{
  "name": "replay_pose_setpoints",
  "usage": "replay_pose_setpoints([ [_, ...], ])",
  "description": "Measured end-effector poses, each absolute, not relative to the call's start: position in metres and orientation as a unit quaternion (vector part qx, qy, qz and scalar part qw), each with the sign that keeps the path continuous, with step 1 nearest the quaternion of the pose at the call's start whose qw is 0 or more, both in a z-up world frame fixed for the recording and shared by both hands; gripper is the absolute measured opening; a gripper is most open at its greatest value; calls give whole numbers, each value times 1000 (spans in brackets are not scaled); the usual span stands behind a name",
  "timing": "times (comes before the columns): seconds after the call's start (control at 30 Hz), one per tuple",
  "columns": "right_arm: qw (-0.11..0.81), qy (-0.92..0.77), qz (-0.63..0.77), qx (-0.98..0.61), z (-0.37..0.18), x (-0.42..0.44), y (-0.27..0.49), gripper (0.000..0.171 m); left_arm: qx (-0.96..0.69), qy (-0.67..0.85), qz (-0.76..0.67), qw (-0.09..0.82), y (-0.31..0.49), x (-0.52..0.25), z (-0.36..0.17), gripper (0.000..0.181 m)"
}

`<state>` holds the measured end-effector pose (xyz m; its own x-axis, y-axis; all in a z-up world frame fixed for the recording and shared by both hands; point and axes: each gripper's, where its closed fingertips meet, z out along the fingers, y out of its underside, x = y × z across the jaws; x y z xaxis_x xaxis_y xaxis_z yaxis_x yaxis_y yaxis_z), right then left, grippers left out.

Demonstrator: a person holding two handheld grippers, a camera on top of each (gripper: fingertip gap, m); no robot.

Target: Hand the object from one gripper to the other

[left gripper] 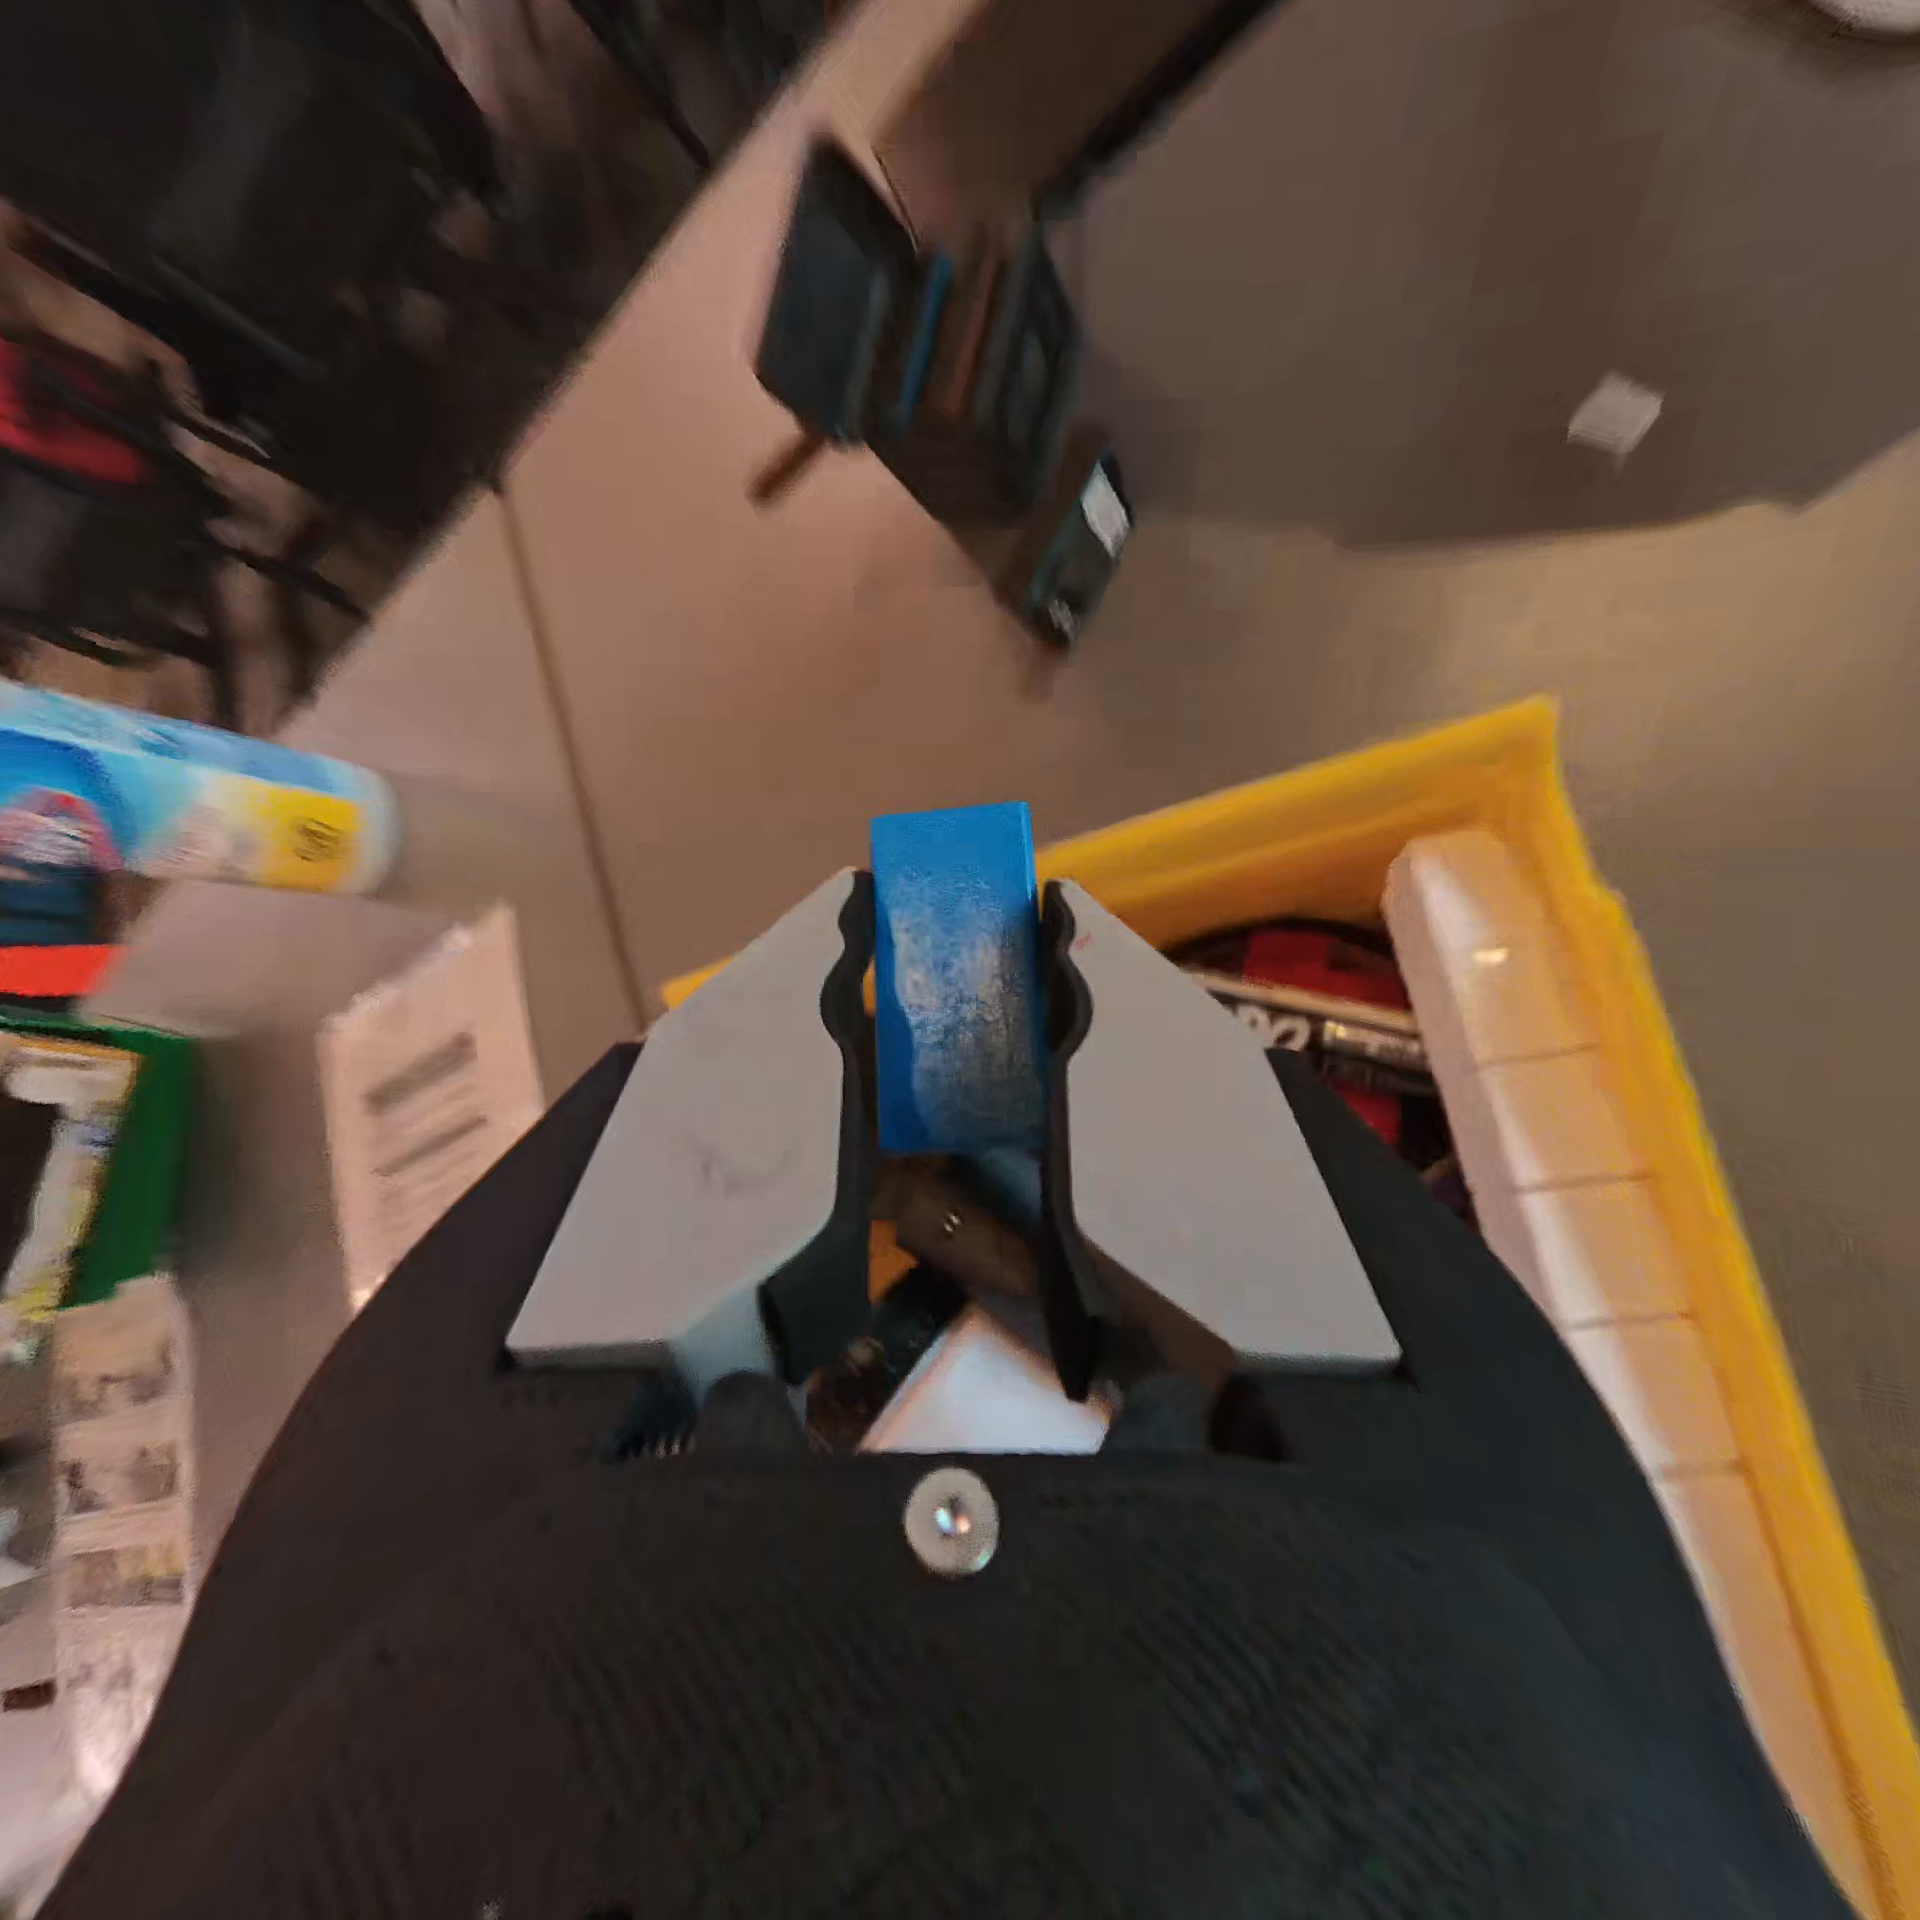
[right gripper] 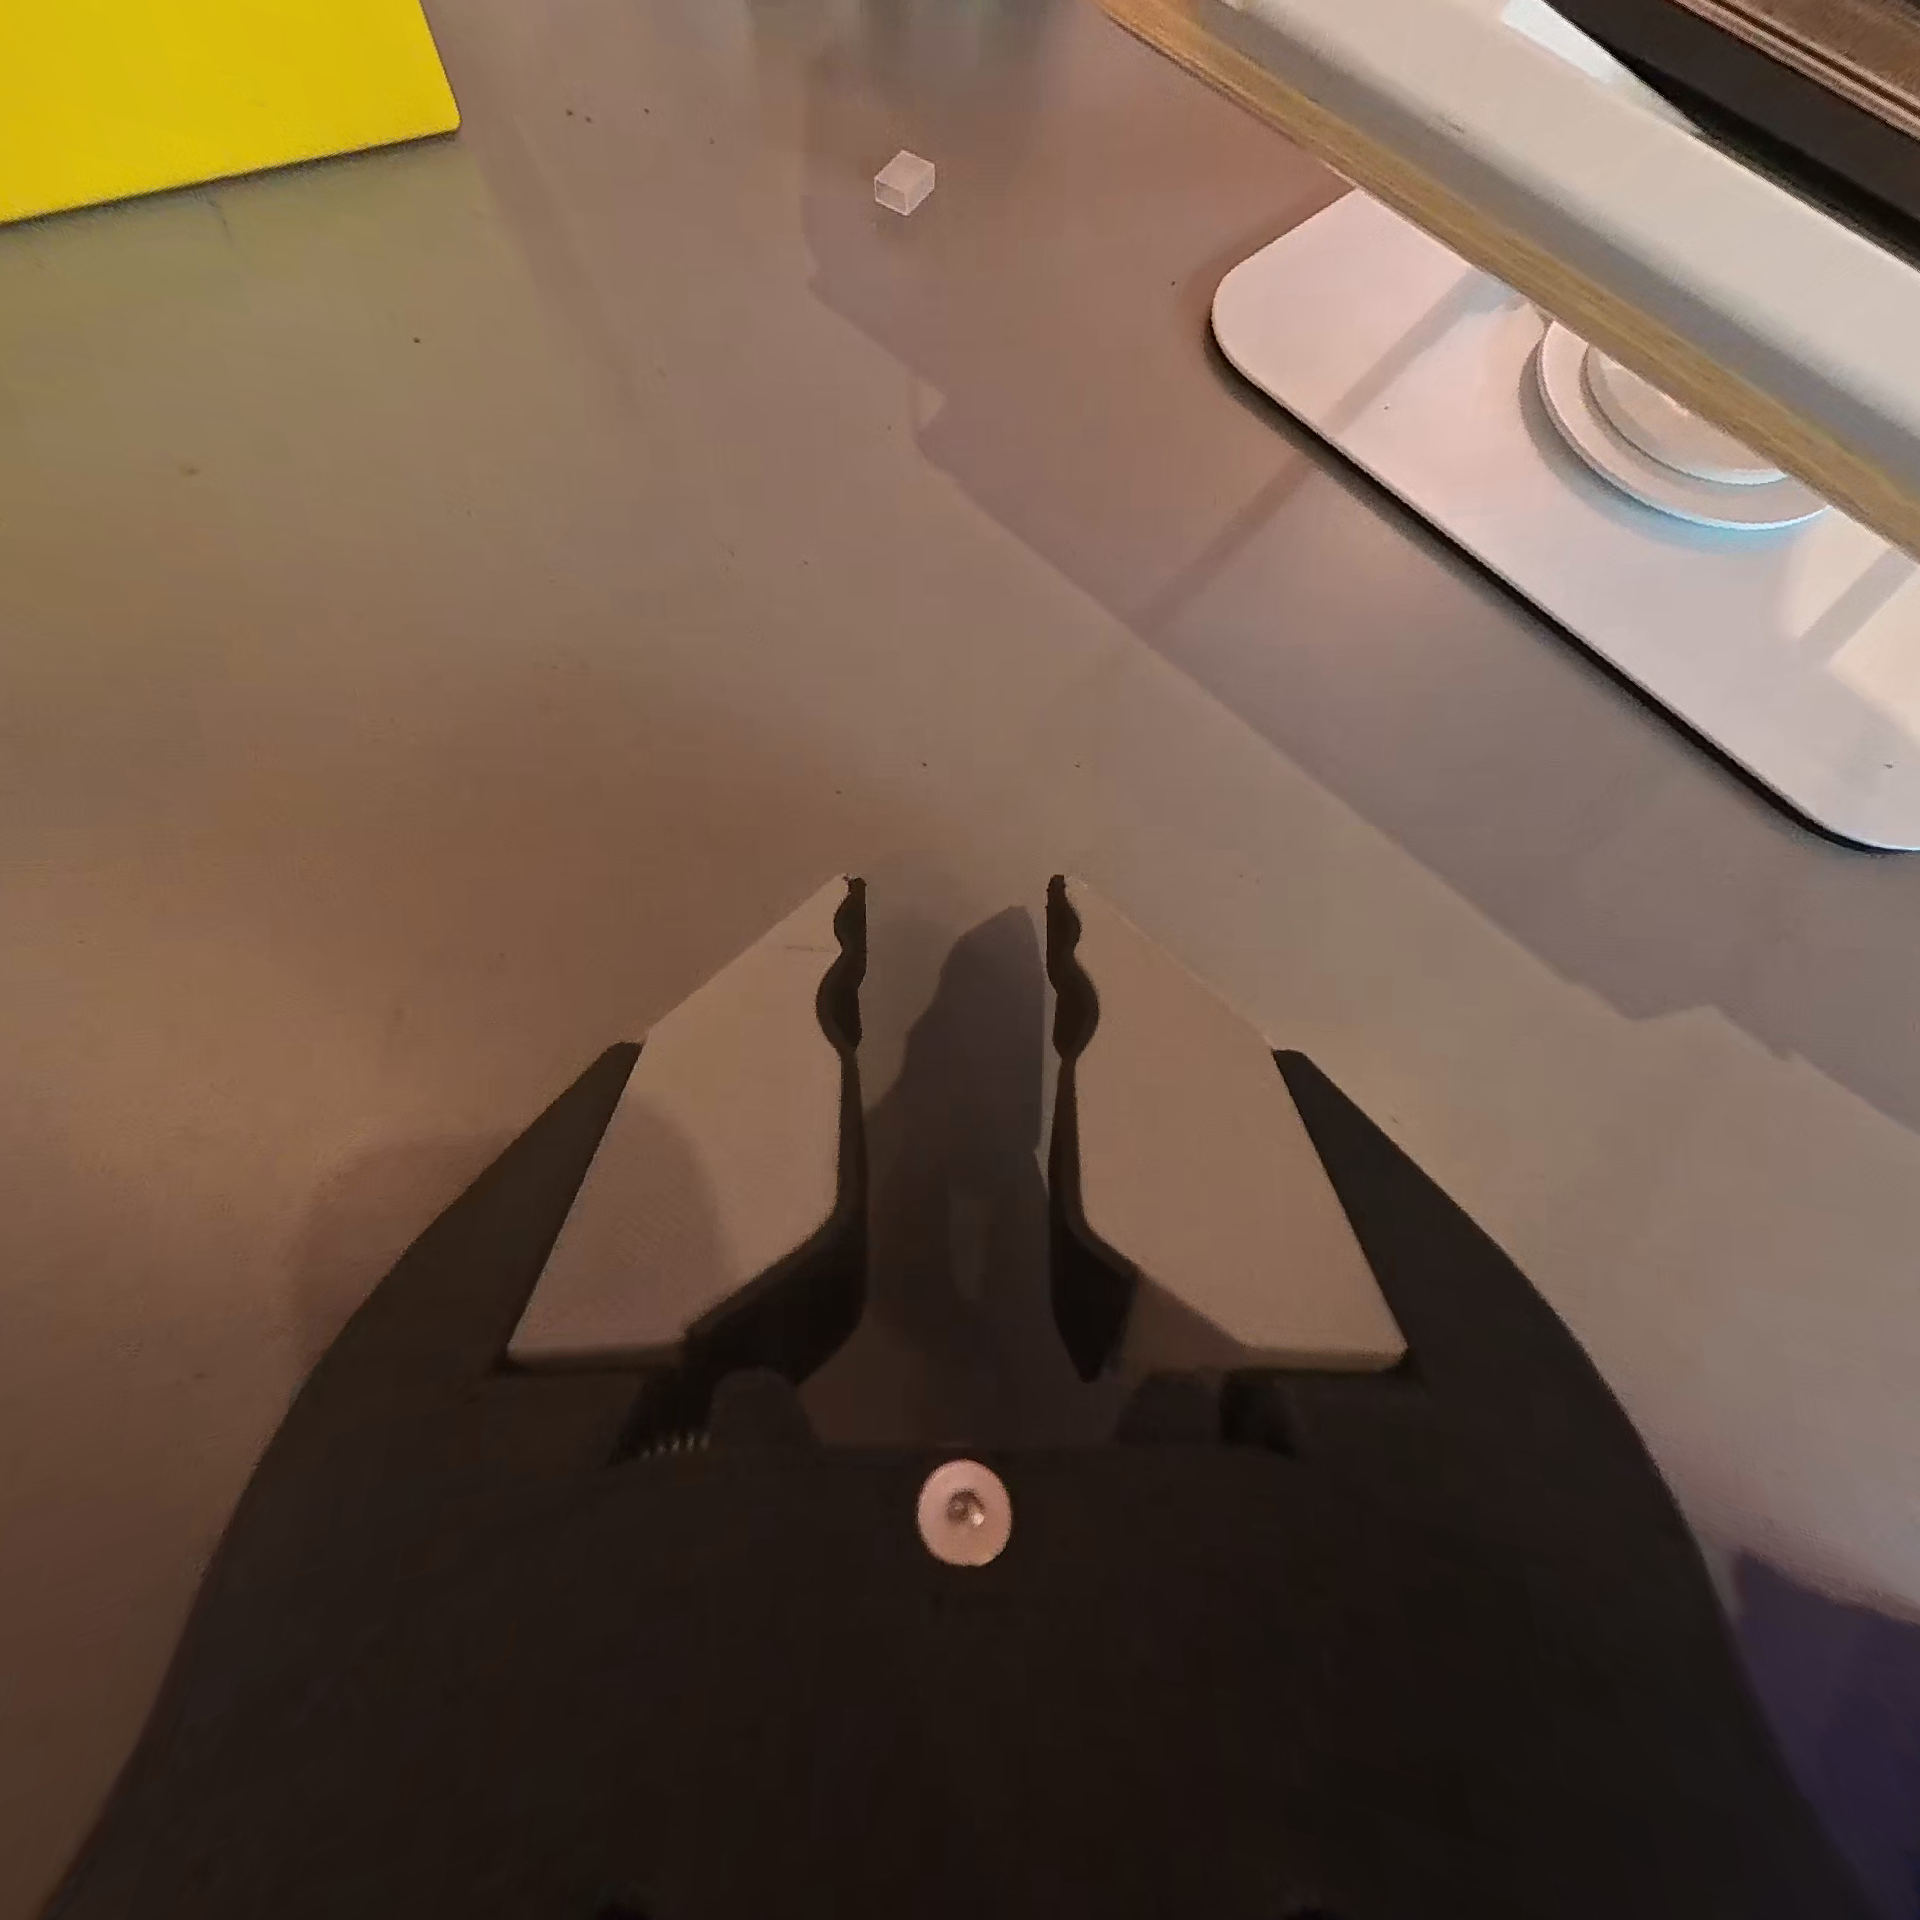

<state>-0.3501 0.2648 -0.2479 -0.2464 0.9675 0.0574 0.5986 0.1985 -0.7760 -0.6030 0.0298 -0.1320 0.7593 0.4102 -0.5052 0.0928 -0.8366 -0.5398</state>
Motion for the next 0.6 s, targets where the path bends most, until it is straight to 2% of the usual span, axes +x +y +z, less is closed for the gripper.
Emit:
replay_pose_setpoints([
  [0.03,281,-720,329,-543,-247,-350,263,32,-890,-130,338,276,39,-599,-112,30],
  [0.13,265,-716,361,-536,-242,-350,255,32,-859,-88,347,367,81,-562,-66,30],
  [0.27,239,-703,436,-509,-225,-350,239,37,-831,-14,203,518,160,-462,-47,30],
  [0.43,202,-647,606,-416,-163,-335,217,37,-769,37,-39,637,239,-346,-73,30],
  [0.6,222,-611,635,-418,-149,-332,239,49,-717,55,-88,690,278,-326,-122,30],
])
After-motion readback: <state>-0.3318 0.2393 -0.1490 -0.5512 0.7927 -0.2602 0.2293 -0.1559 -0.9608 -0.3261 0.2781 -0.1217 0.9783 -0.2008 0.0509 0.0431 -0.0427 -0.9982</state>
